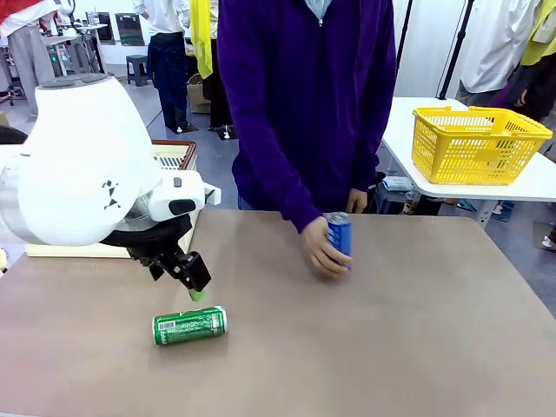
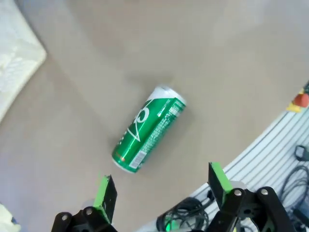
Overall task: Place the drinks into the Shopping basket.
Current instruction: Pick up one drink and place it into the Shopping basket.
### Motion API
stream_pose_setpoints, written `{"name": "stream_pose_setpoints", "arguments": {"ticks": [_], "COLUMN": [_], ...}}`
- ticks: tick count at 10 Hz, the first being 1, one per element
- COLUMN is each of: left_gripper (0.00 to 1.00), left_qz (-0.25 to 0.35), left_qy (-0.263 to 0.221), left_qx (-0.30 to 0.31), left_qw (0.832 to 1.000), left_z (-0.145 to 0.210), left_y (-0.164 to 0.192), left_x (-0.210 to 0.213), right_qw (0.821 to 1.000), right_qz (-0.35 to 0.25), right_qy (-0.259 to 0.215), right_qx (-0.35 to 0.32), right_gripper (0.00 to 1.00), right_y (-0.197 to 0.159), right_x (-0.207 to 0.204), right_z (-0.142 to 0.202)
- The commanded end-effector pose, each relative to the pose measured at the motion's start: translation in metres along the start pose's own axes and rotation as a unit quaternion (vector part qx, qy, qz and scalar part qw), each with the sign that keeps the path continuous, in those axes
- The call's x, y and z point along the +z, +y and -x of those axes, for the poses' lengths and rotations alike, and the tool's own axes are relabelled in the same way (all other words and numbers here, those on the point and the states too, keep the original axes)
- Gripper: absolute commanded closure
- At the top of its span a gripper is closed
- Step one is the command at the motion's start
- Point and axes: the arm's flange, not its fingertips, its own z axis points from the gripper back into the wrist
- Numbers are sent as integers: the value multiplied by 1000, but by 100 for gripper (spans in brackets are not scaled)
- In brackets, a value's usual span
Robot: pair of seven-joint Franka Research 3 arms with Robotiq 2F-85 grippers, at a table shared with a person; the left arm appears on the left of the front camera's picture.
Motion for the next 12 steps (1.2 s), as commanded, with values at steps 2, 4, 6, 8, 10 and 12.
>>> {"name": "stream_pose_setpoints", "arguments": {"ticks": [2,4,6,8,10,12], "left_gripper": [0,0,0,0,0,0], "left_qz": [60,100,89,78,99,58], "left_qy": [-59,-16,6,-7,11,14], "left_qx": [-138,-423,-536,-489,-496,-526], "left_qw": [987,901,839,869,863,848], "left_z": [35,51,56,58,18,12], "left_y": [40,42,31,38,24,24], "left_x": [14,6,-5,2,10,-2], "right_qw": [1000,1000,1000,1000,1000,1000], "right_qz": [-1,-1,-1,-1,-1,-1], "right_qy": [2,2,2,2,2,2], "right_qx": [-7,-7,-7,-7,-7,-7], "right_gripper": [0,0,0,0,0,0], "right_y": [4,4,4,4,4,4], "right_x": [2,2,2,2,2,2], "right_z": [1,1,1,1,1,1]}}
